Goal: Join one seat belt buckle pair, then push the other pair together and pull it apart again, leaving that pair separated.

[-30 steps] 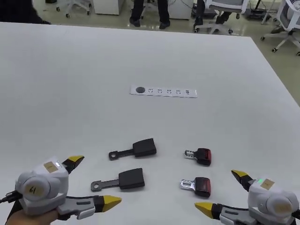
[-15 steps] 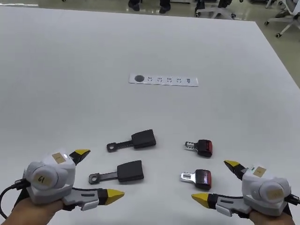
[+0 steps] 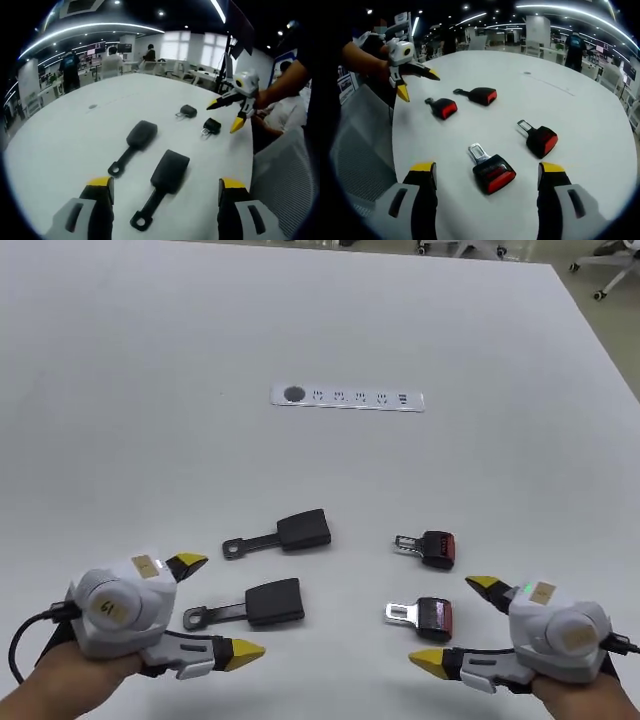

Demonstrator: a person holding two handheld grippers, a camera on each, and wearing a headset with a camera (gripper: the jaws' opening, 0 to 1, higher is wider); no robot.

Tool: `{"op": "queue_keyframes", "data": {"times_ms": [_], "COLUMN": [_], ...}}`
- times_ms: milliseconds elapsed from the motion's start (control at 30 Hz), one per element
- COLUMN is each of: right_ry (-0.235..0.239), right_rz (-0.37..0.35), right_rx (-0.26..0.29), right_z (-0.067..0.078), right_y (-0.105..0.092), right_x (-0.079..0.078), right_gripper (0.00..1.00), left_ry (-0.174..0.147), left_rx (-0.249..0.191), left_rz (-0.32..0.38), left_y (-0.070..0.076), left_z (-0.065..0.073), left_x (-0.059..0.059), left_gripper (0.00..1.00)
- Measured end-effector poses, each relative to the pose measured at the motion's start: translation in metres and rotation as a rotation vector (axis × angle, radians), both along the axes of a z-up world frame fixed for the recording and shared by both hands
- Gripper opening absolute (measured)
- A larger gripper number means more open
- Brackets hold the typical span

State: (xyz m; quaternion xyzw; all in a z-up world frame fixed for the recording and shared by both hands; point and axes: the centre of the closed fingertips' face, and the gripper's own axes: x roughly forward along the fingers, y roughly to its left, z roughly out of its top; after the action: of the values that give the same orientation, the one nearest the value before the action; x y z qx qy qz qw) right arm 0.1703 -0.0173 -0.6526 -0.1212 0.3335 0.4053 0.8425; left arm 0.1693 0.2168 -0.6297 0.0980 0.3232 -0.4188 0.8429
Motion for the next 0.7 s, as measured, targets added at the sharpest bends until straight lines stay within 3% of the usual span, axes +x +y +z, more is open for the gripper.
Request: {"op": "queue_keyframes", "data": {"times_ms": [100, 367, 700], "right_ry": [0.012, 0.07, 0.125], "right_rz": [0.023, 0.134, 0.217], "right_rx": [-0.003, -0.04, -0.055], "right_z": [-0.001, -0.015, -0.031], "right_y": [0.002, 0.005, 0.001], "right_x": [0.001, -0.005, -0.005], "right_gripper": [0.82, 0.77, 0.66], "left_ry": [0.01, 0.035, 0.053], "left_rx": [0.015, 0.046, 0.1], "left_rz": [-0.019, -0.098, -0.215], "left_y": [0.002, -0.009, -0.024], "left_z": [-0.012, -0.028, -0.044], "left_x": [0.002, 0.004, 0.006], "left_gripper": [0.87, 0.78, 0.73]}}
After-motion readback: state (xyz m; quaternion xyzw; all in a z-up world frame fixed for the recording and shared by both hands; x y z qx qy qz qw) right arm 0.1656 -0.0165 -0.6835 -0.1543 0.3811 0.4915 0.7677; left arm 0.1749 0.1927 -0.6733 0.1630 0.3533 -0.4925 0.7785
